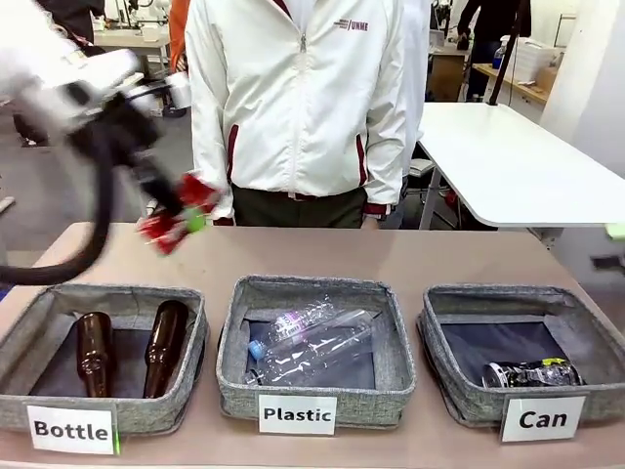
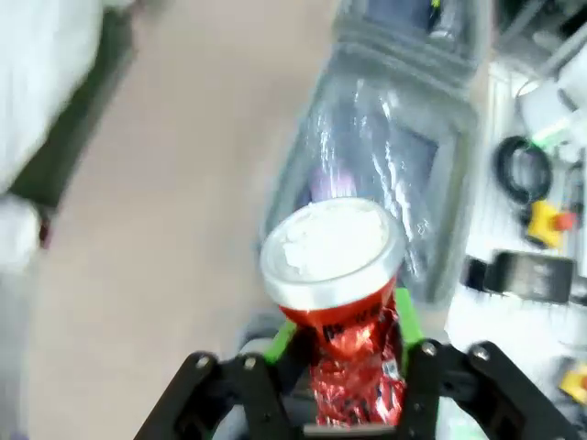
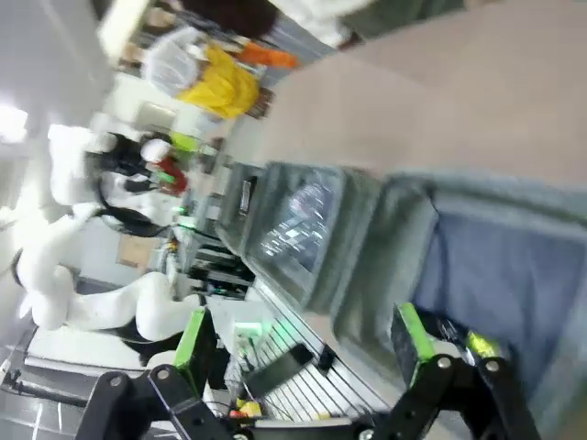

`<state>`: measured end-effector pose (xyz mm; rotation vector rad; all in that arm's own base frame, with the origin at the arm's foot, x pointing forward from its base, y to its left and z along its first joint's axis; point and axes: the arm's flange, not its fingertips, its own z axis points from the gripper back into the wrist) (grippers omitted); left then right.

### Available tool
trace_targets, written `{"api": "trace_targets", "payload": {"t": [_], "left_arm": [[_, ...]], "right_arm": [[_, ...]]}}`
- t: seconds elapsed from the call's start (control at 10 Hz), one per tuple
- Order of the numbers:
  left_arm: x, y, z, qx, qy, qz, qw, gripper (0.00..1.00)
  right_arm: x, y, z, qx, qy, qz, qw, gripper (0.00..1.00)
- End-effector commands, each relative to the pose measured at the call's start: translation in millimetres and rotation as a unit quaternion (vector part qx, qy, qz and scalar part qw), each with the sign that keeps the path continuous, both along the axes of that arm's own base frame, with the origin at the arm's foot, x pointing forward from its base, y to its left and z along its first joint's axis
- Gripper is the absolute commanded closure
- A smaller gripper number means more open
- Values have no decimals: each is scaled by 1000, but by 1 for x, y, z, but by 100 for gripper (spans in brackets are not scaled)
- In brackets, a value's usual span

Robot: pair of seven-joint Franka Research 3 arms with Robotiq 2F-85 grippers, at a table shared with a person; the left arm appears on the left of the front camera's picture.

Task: Sort the can waste into the basket.
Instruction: Pick up the can waste from the table and place it in the right Fabric basket.

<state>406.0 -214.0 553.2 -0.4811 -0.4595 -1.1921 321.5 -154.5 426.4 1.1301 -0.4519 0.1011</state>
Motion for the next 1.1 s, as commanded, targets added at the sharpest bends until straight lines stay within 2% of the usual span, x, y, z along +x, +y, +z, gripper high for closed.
{"api": "trace_targets", "payload": {"t": [0.0, 0.2, 0.3, 0.5, 0.6, 0.7, 1.0], "left_arm": [[51, -82, -3, 19, -85, -64, 994, 58], [59, -203, -14, 21, -112, -164, 980, 58], [57, -266, -27, 19, -110, -204, 973, 58], [43, -355, -43, 38, -112, -233, 965, 58], [31, -391, -47, 39, -127, -241, 961, 58], [23, -423, -55, 35, -127, -255, 958, 58], [13, -466, -89, 61, -113, -287, 949, 58]], "right_arm": [[-44, -26, -5, -43, 33, -45, 998, 0], [-70, -61, -15, -9, 20, -108, 994, 0], [-70, -80, -23, 8, 19, -121, 992, 0], [-76, -99, -33, 33, 8, -135, 990, 0], [-77, -104, -37, 31, 0, -133, 991, 0], [-87, -92, -33, 14, 27, -138, 990, 0], [-87, -92, -33, 14, 27, -138, 990, 0]]}}
